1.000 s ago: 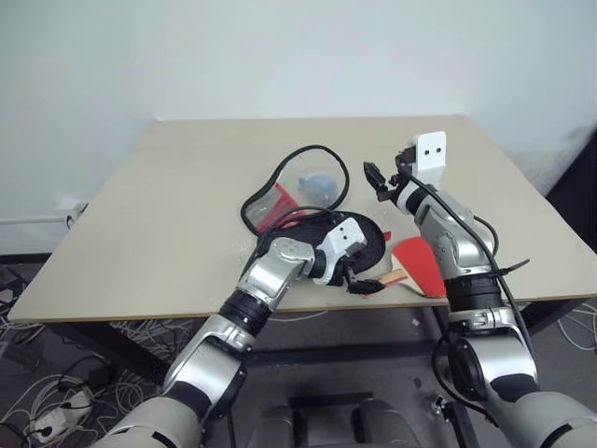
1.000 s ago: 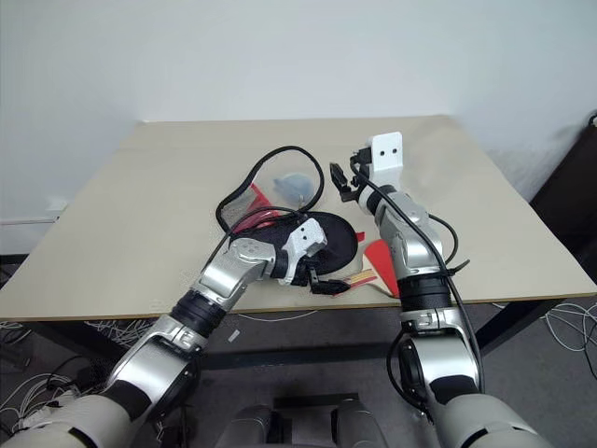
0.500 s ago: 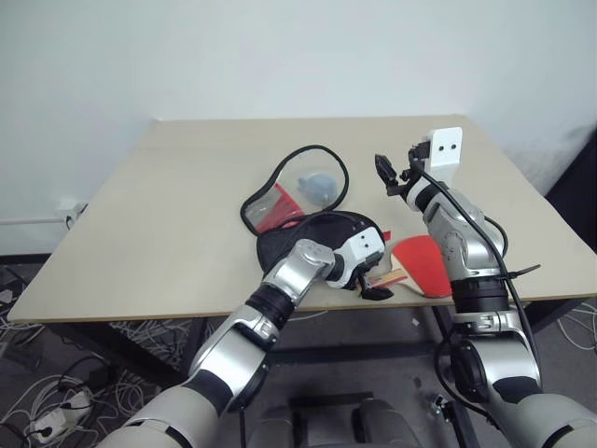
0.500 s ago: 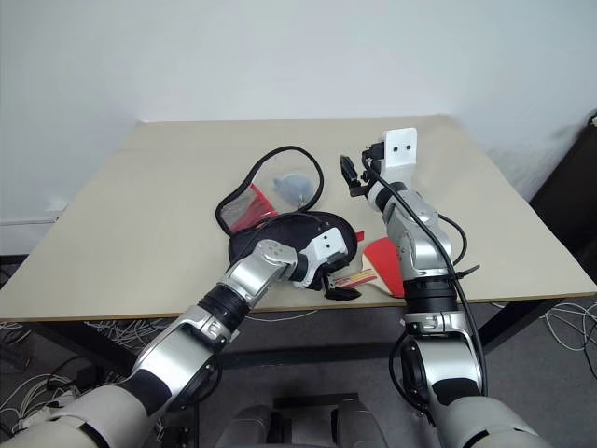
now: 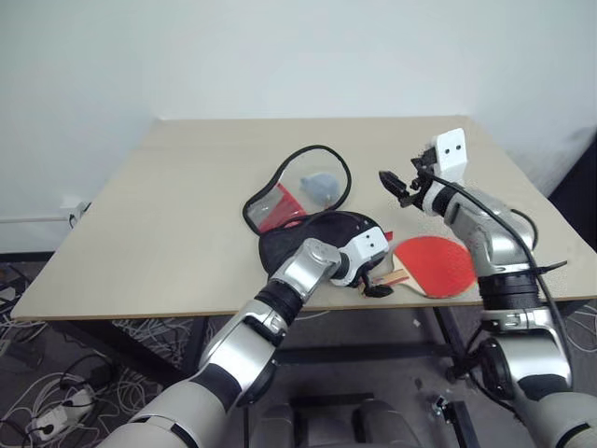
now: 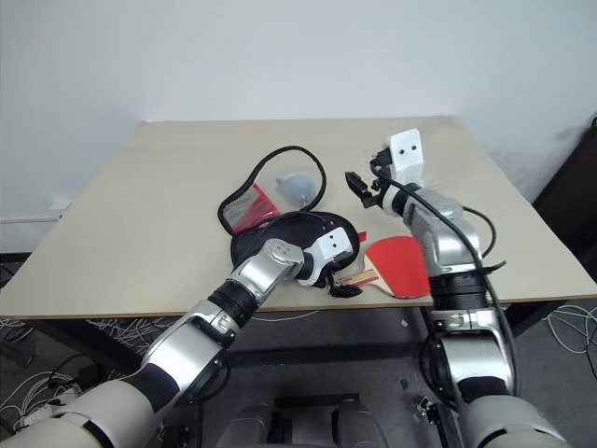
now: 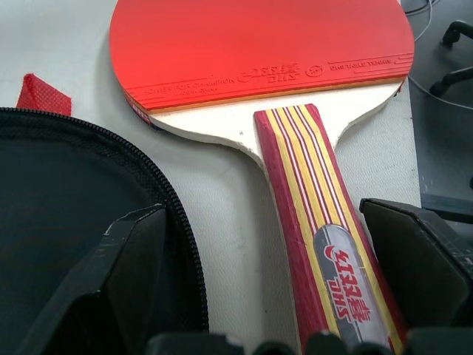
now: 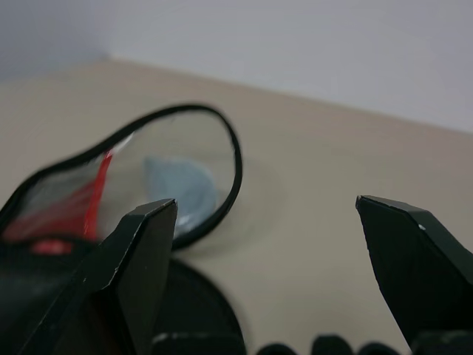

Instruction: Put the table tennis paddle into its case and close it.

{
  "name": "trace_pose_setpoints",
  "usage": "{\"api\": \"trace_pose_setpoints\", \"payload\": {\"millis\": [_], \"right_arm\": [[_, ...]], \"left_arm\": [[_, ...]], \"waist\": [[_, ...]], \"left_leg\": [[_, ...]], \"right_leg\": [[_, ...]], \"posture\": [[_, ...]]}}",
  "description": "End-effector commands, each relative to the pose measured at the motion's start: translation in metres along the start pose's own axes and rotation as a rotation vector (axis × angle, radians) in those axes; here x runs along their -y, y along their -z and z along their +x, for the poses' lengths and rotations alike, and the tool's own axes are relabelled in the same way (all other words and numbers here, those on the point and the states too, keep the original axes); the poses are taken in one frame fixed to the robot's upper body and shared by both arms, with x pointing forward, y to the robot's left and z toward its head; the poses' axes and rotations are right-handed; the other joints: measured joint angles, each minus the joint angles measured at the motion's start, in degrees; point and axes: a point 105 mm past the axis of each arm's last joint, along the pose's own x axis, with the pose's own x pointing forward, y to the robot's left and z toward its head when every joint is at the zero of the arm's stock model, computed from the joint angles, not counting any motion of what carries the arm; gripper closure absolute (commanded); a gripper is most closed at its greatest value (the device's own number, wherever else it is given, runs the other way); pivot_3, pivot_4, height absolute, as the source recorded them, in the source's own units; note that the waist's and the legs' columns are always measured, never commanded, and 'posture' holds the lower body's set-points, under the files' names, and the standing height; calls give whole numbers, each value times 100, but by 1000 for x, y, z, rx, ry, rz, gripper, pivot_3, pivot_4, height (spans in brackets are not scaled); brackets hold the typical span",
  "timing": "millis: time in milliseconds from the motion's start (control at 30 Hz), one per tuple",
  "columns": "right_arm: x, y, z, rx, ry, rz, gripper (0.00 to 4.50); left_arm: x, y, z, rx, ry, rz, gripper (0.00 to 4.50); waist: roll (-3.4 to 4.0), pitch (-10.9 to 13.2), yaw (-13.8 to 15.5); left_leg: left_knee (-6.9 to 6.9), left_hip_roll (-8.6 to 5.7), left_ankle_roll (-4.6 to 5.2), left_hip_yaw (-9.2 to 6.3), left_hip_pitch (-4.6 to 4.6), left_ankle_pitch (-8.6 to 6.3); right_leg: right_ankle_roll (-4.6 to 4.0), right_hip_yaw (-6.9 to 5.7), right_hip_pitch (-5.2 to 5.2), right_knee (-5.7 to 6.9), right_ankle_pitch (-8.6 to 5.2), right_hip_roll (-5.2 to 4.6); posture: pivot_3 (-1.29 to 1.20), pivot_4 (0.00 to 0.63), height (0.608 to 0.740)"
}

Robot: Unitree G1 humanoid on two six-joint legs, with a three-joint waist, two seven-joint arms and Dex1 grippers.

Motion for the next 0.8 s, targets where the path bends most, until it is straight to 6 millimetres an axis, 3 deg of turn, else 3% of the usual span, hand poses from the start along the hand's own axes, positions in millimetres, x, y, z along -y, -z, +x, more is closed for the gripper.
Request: {"api": "trace_pose_setpoints", "payload": {"millis": [33, 167, 400, 800], "right_arm": [[14, 1, -13, -53, -43, 21, 286], [19, 14, -22, -134, -89, 7, 286], [0, 41, -43, -278, -330, -190, 286], [5, 47, -53, -317, -410, -275, 286]], "left_arm": [[-3, -11, -1, 11, -7, 36, 52], [-2, -11, -1, 11, -5, 34, 52], [1, -12, 3, 10, 6, 28, 52], [2, -12, 4, 7, 15, 21, 52]], "waist": [[0, 0, 1], [0, 0, -3], [-2, 1, 8], [-3, 2, 9]], "left_leg": [[0, 0, 0, 0, 0, 0], [1, 0, 0, 3, 1, 0], [3, -1, -1, 1, -1, -1], [8, -2, -2, 0, -2, -2]], "right_leg": [[0, -1, 1, 0, 0, 0], [-1, 2, -1, 0, -1, 0], [1, -1, 0, -2, -2, -1], [2, -4, 0, -1, -2, -1]], "posture": [[0, 0, 740], [0, 0, 740], [0, 0, 740], [0, 0, 740]]}}
